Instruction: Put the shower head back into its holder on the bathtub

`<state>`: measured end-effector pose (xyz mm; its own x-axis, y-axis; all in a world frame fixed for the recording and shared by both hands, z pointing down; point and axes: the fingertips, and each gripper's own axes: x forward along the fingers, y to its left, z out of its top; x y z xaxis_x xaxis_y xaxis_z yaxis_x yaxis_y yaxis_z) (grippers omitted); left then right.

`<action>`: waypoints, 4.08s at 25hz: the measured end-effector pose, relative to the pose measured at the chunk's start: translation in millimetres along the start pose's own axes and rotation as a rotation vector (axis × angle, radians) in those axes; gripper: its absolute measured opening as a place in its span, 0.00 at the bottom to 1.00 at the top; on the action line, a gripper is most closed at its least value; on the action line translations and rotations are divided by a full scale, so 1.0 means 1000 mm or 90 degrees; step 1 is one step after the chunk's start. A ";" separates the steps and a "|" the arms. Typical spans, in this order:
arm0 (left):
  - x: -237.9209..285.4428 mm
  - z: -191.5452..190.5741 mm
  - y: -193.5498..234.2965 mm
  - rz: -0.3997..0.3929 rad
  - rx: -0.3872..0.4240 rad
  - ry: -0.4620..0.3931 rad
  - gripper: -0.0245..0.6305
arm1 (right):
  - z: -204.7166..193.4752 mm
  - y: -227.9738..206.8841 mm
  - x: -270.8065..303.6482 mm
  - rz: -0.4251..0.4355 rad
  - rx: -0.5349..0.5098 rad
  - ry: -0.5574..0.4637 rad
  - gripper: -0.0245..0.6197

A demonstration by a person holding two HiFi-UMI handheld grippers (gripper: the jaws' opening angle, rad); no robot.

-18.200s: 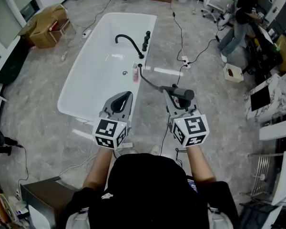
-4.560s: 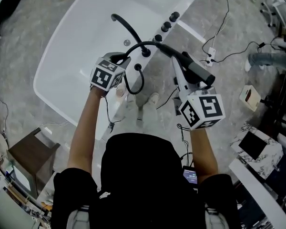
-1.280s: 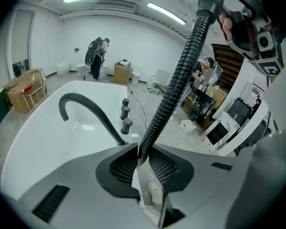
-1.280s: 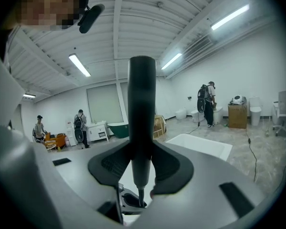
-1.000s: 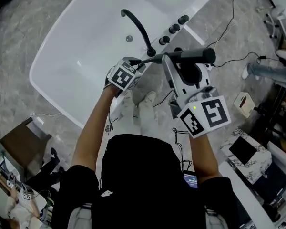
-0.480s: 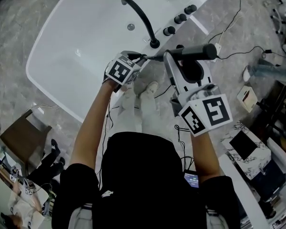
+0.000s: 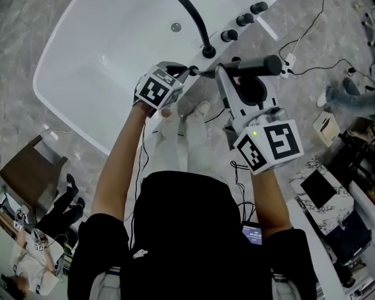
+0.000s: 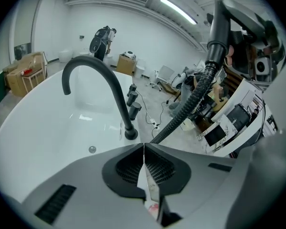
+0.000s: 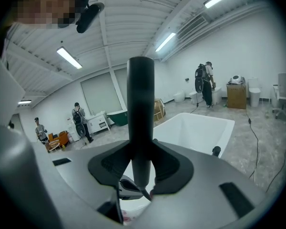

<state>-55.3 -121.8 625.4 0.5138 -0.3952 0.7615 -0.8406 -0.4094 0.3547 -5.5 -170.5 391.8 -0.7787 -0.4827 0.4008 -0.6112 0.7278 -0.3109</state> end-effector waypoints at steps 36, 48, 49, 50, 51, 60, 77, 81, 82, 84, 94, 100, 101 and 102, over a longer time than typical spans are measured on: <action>0.014 -0.066 0.057 0.032 -0.068 -0.016 0.06 | -0.192 -0.047 0.110 -0.016 -0.116 0.161 0.26; 0.031 -0.086 0.060 0.021 -0.086 -0.007 0.06 | -0.253 -0.058 0.132 -0.013 -0.124 0.217 0.26; 0.032 -0.087 0.061 0.021 -0.091 -0.009 0.06 | -0.257 -0.059 0.133 -0.012 -0.125 0.221 0.26; 0.032 -0.089 0.063 0.022 -0.096 -0.011 0.06 | -0.261 -0.060 0.135 -0.012 -0.125 0.224 0.26; 0.033 -0.091 0.065 0.023 -0.100 -0.012 0.06 | -0.265 -0.060 0.136 -0.012 -0.127 0.228 0.26; 0.040 -0.105 0.070 0.025 -0.113 -0.007 0.06 | -0.296 -0.063 0.143 -0.018 -0.139 0.258 0.26; 0.044 -0.107 0.074 0.023 -0.119 -0.010 0.06 | -0.311 -0.060 0.152 -0.011 -0.136 0.281 0.26; 0.042 -0.105 0.073 0.023 -0.116 -0.011 0.06 | -0.312 -0.054 0.151 0.009 -0.139 0.292 0.26; 0.041 -0.105 0.072 0.023 -0.115 -0.010 0.06 | -0.312 -0.053 0.150 0.009 -0.138 0.293 0.27; 0.039 -0.103 0.071 0.024 -0.113 -0.011 0.06 | -0.309 -0.051 0.147 0.006 -0.136 0.292 0.28; 0.018 -0.078 0.068 0.034 -0.091 -0.024 0.06 | -0.274 -0.040 0.129 0.001 -0.132 0.273 0.29; -0.006 -0.058 0.054 0.042 -0.076 -0.039 0.06 | -0.247 -0.031 0.106 -0.011 -0.116 0.252 0.29; -0.011 -0.054 0.051 0.044 -0.070 -0.042 0.06 | -0.243 -0.031 0.102 -0.015 -0.111 0.248 0.29; -0.016 -0.050 0.048 0.046 -0.065 -0.045 0.06 | -0.238 -0.032 0.097 -0.019 -0.107 0.244 0.29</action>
<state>-112.0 -93.7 657.7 0.4593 -0.4793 0.7479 -0.8870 -0.2930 0.3570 -27.9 -124.1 645.8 -0.6321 -0.3116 0.7095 -0.5765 0.8009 -0.1619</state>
